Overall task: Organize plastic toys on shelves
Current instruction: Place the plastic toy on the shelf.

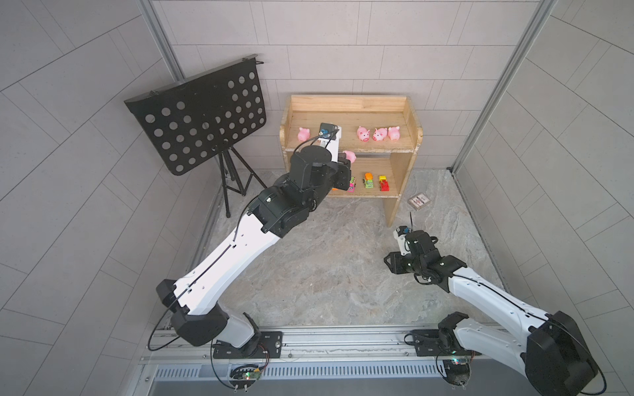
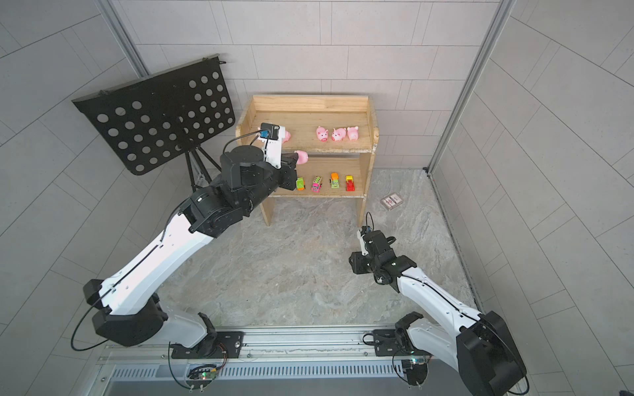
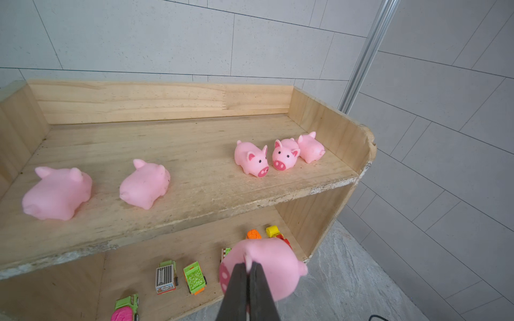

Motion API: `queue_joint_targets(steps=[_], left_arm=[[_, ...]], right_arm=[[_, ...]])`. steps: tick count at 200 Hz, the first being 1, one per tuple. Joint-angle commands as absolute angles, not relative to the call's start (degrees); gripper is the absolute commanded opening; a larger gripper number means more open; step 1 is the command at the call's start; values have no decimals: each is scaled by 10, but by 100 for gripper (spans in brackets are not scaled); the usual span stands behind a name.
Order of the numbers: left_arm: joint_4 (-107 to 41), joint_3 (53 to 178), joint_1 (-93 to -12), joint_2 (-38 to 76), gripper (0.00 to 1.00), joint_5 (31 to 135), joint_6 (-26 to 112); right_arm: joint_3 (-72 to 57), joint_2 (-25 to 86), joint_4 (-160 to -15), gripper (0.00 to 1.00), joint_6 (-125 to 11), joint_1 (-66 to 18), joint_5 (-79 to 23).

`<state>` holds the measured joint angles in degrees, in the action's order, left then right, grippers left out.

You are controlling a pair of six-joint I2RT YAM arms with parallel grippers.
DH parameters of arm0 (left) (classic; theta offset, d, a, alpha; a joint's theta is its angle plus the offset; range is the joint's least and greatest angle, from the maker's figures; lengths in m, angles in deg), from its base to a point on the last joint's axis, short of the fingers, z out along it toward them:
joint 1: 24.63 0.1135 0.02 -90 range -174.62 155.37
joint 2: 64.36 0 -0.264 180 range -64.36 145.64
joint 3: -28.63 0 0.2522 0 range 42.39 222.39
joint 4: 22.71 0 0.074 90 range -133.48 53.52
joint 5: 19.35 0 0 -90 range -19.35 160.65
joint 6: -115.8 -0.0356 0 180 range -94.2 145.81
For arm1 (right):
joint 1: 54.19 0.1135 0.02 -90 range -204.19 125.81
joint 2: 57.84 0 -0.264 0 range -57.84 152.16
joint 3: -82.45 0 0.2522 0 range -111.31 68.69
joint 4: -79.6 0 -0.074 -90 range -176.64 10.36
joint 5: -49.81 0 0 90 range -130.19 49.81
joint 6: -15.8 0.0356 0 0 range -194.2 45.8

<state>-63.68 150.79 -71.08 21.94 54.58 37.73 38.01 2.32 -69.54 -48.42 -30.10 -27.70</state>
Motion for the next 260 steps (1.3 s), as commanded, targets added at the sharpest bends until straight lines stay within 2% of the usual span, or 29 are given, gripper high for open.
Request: queue_joint_targets(steps=[1, 81, 185, 205, 240, 260], left_arm=[[-649, 1557, -700, 250, 0, 529, 364], [-695, 1715, -660, 364, 0, 552, 386], [-730, 1778, -622, 430, 0, 590, 419], [-735, 1783, -619, 435, 6, 591, 424], [-733, 1785, -613, 439, 22, 600, 433], [-734, 1789, -608, 443, 25, 611, 438]], right_arm=[[385, 26, -697, 48, -479, -300, -279], [385, 31, -703, 48, -470, -300, -275], [386, 43, -706, 48, -467, -299, -273], [385, 45, -706, 48, -467, -300, -273], [386, 48, -708, 48, -467, -299, -272], [385, 50, -709, 48, -466, -300, -273]])
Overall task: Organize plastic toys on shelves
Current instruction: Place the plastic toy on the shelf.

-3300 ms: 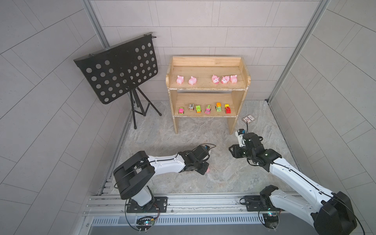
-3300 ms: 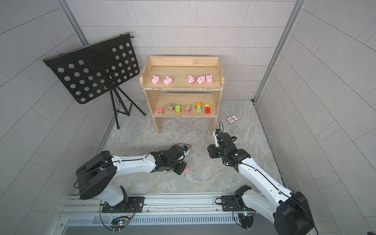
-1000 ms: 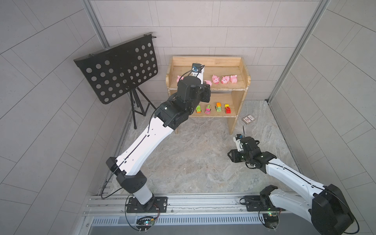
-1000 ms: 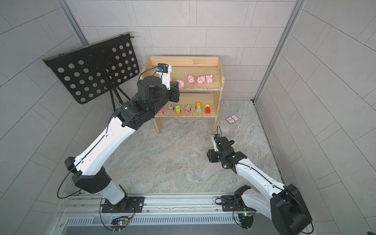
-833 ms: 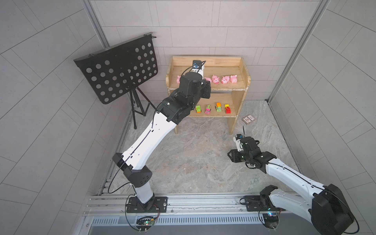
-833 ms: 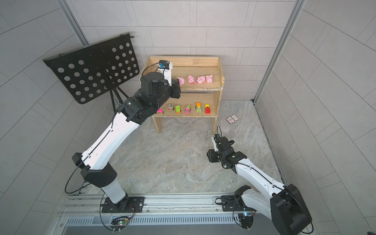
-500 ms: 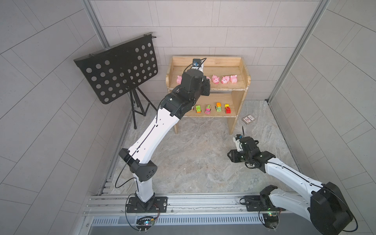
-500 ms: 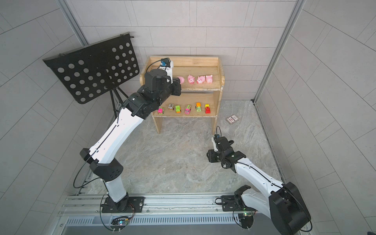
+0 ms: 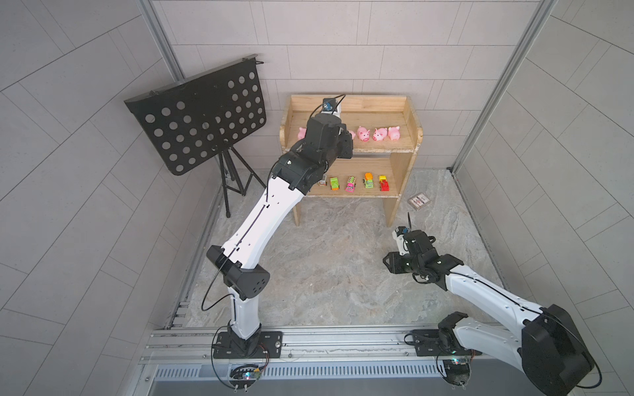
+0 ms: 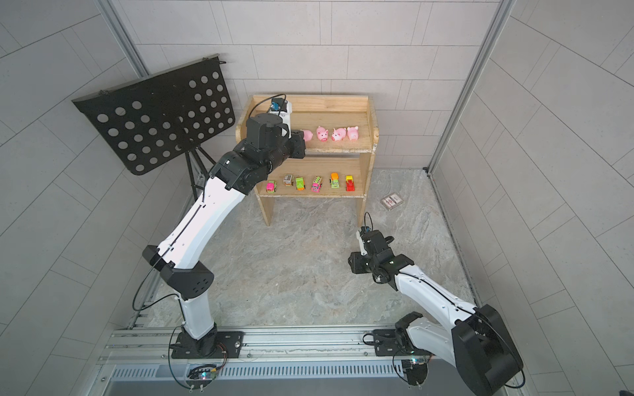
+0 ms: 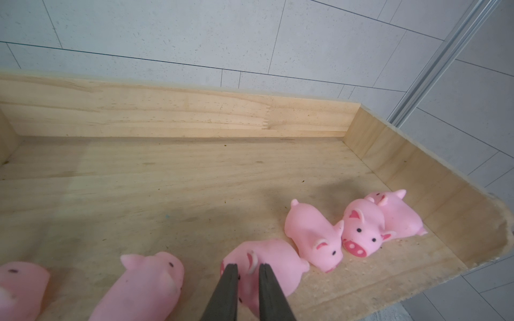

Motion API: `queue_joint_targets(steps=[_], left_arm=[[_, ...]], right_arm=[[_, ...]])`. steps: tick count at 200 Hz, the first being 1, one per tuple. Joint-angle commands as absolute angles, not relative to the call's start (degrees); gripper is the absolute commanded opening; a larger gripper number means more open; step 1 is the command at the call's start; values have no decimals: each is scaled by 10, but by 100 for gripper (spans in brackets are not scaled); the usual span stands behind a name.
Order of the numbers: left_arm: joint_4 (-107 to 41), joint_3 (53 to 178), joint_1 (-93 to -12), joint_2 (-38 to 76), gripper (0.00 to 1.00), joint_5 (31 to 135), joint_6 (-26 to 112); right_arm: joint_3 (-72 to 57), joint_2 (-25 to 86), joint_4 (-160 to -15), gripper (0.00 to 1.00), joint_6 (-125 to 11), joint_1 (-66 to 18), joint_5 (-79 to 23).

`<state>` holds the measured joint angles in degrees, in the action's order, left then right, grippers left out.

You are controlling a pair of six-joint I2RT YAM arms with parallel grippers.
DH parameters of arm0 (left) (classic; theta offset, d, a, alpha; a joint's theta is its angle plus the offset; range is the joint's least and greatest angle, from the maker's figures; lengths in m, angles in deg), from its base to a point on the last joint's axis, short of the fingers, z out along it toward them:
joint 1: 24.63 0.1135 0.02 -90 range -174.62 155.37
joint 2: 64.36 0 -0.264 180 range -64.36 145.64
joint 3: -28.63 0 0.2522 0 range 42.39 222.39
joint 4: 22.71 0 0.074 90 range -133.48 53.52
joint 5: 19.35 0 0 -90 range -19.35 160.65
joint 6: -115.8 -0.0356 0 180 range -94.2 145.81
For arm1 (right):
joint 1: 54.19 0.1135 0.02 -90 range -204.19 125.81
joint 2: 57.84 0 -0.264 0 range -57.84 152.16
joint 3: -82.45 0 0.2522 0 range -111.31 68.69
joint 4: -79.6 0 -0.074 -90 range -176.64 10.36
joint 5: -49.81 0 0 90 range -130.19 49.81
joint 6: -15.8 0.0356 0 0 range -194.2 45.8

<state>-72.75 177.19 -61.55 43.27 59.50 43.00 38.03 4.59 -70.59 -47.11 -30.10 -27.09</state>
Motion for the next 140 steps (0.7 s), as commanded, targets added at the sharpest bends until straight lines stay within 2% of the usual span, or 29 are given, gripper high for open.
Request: queue_joint_targets(steps=[1, 64, 140], left_arm=[[-734, 1790, -608, 443, 25, 611, 438], [-732, 1809, -597, 447, 54, 635, 447], [-718, 1815, -590, 424, 59, 679, 448]], right_arm=[[385, 50, -709, 48, -467, -300, -272], [385, 59, -712, 48, -466, -300, -270], [385, 65, -717, 48, -465, -299, -269]])
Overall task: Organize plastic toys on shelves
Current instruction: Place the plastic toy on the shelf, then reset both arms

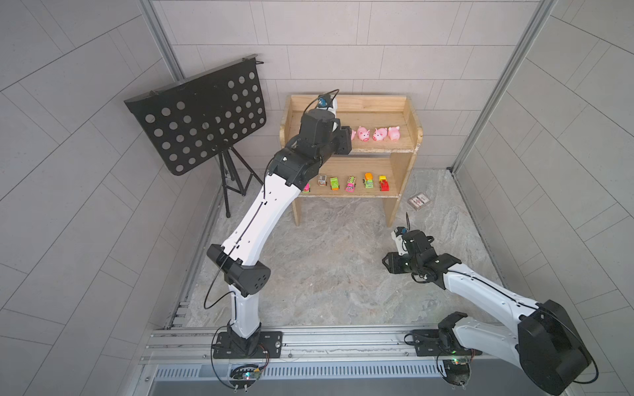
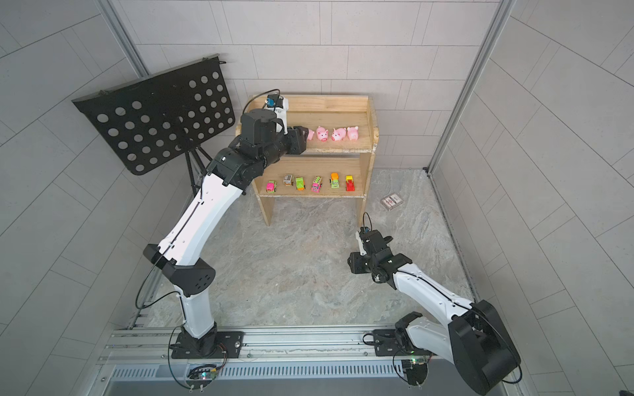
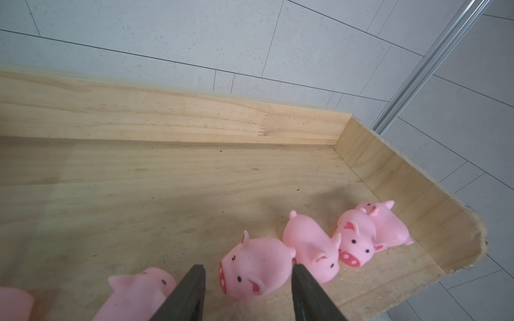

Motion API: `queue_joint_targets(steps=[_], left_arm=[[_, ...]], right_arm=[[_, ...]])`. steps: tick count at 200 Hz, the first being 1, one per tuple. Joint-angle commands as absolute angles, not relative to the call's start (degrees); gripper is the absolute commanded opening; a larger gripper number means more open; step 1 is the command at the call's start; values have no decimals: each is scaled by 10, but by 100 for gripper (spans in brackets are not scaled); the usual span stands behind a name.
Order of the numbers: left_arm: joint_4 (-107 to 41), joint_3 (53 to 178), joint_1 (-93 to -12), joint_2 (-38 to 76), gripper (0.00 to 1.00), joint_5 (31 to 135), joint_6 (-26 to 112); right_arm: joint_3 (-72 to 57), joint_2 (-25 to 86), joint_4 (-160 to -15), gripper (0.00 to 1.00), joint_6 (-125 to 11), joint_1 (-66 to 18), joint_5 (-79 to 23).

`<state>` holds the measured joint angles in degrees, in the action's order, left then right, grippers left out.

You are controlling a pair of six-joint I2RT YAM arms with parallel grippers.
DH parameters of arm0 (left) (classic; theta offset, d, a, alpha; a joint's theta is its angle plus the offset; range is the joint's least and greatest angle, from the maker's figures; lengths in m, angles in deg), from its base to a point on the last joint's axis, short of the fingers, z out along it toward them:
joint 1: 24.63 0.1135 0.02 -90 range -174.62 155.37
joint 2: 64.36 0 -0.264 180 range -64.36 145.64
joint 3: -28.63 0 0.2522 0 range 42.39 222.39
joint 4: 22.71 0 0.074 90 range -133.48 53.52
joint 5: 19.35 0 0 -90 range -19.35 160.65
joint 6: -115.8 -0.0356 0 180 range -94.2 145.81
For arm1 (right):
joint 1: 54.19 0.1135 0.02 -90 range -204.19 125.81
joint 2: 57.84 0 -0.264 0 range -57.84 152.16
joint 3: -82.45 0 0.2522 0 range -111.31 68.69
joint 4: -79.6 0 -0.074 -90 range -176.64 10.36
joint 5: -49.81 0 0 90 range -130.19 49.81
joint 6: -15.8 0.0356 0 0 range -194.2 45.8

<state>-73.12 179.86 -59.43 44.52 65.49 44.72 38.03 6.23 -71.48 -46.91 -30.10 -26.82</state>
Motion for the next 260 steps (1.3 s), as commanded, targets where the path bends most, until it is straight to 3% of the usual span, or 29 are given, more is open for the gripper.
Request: queue_joint_targets(steps=[1, 38, 81, 137, 184, 231, 260], left_arm=[[-718, 1815, -590, 423, 59, 681, 448], [-706, 1765, -590, 369, 59, 723, 446], [-650, 1558, -590, 227, 59, 707, 430], [-603, 1272, -582, 49, 61, 552, 403], [-569, 1084, -555, -31, 63, 435, 390], [-517, 930, -523, -60, 75, 317, 380], [-465, 865, -494, -58, 83, 299, 380]], right_arm=[[385, 65, -717, 48, -465, -299, -269], [378, 64, -721, 51, -462, -299, -276], [361, 55, -720, 55, -461, -301, -327], [356, 25, -727, 64, -428, -323, -491], [360, -2, -748, 73, -435, -386, -552], [363, 0, -785, 78, -468, -455, -591], [373, 9, -815, 83, -486, -491, -619]])
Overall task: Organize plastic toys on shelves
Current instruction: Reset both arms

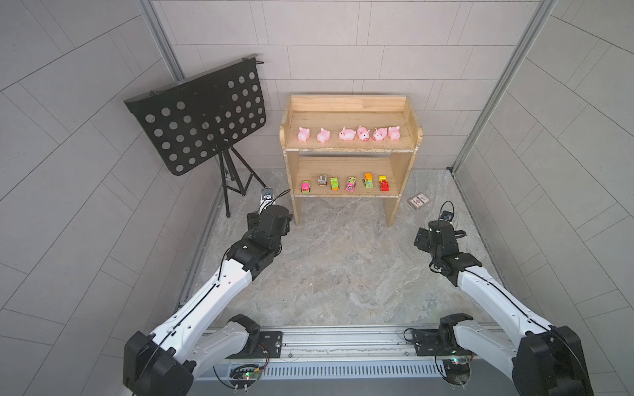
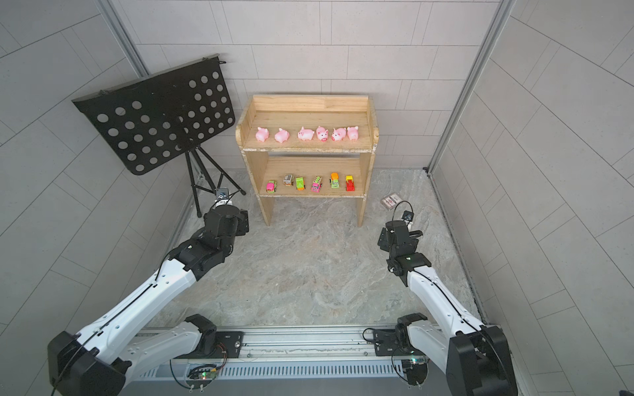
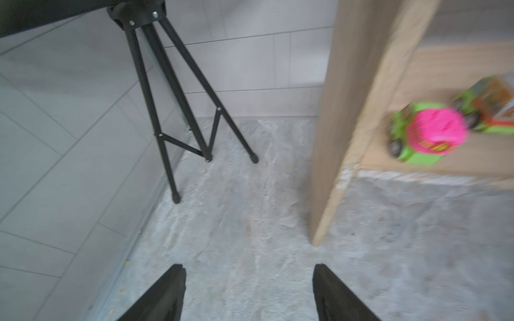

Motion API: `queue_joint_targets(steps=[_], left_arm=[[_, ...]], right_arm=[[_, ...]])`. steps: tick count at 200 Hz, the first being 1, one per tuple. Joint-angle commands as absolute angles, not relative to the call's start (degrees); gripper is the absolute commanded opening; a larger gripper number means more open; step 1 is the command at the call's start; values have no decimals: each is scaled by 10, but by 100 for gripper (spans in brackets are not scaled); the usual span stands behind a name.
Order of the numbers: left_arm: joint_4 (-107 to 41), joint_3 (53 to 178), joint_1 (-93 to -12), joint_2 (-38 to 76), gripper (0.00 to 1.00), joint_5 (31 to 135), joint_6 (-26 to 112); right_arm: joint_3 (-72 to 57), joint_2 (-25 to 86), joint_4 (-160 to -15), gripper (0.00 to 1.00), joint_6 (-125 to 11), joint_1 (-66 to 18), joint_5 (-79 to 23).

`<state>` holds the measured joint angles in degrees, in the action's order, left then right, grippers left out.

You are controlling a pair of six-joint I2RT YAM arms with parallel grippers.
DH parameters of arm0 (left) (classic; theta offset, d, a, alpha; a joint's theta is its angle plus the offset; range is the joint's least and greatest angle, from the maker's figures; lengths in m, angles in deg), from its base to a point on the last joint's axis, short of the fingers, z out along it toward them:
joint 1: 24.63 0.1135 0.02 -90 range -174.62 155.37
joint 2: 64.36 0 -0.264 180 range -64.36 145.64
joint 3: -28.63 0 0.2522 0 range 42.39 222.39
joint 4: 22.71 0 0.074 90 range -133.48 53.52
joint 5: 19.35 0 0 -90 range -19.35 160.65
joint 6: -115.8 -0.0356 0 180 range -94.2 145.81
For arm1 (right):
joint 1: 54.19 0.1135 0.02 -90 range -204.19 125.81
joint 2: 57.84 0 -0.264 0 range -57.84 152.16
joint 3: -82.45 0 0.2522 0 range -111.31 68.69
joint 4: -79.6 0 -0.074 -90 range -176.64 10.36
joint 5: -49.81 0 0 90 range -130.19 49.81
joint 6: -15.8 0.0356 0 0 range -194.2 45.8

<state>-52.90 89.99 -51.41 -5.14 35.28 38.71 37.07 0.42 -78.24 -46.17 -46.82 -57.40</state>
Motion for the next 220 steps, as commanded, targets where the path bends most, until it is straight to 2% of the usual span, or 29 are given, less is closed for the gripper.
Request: queue_joint_targets(steps=[1, 48, 108, 163, 220], left_arm=[[-464, 864, -492, -57, 83, 299, 380], [-413, 799, -425, -30, 100, 310, 401], [-375, 770, -325, 28, 100, 362, 392], [-302, 728, -289, 36, 100, 406, 381], [-84, 619, -272, 11, 100, 520, 326]], right_arm=[[374, 9, -816, 83, -486, -491, -620], [398, 41, -874, 87, -487, -544, -649], [424, 83, -962, 89, -516, -566, -662], [484, 79, -1073, 92, -574, -566, -636], [511, 95, -1178, 94, -612, -566, -549]])
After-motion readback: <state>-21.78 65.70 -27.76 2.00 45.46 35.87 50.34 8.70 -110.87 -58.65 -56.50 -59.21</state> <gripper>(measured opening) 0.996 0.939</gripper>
